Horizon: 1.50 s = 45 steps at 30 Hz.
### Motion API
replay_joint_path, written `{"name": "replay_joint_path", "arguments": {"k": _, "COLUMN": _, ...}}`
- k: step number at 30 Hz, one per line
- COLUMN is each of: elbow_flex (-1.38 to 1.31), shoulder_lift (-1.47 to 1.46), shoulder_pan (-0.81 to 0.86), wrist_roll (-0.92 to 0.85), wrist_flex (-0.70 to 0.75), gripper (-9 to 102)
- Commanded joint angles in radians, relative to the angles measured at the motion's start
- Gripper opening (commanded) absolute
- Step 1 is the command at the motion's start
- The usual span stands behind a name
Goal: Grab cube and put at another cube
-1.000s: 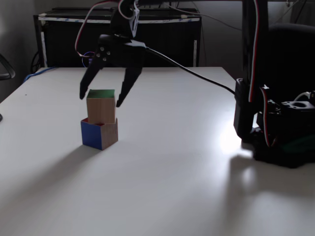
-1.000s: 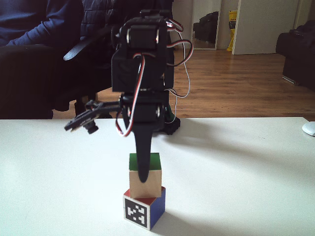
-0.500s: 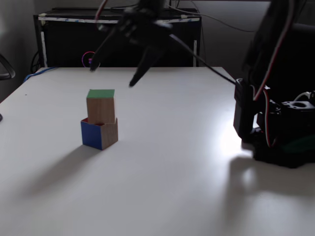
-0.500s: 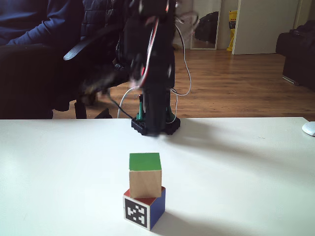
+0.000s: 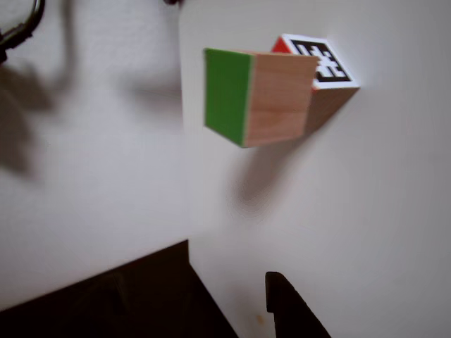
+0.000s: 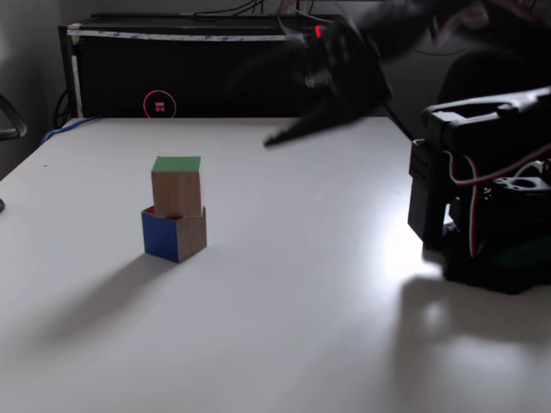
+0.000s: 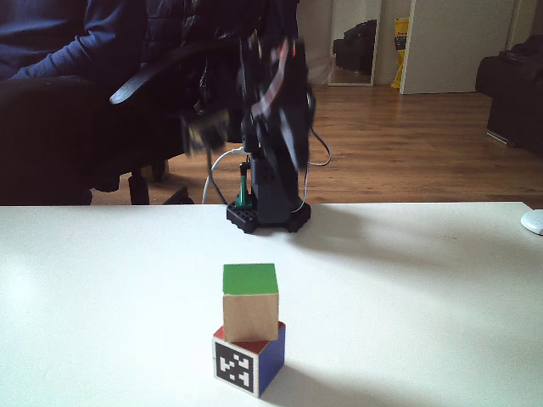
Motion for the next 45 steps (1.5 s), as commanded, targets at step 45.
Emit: {"name": "replay_joint_path", "arguments": {"k": 45, "elbow_flex": 0.316, "shoulder_lift": 0.232, "shoulder_pan": 0.141, "wrist_roll": -0.104, "wrist_flex": 0.256, "gripper": 0}}
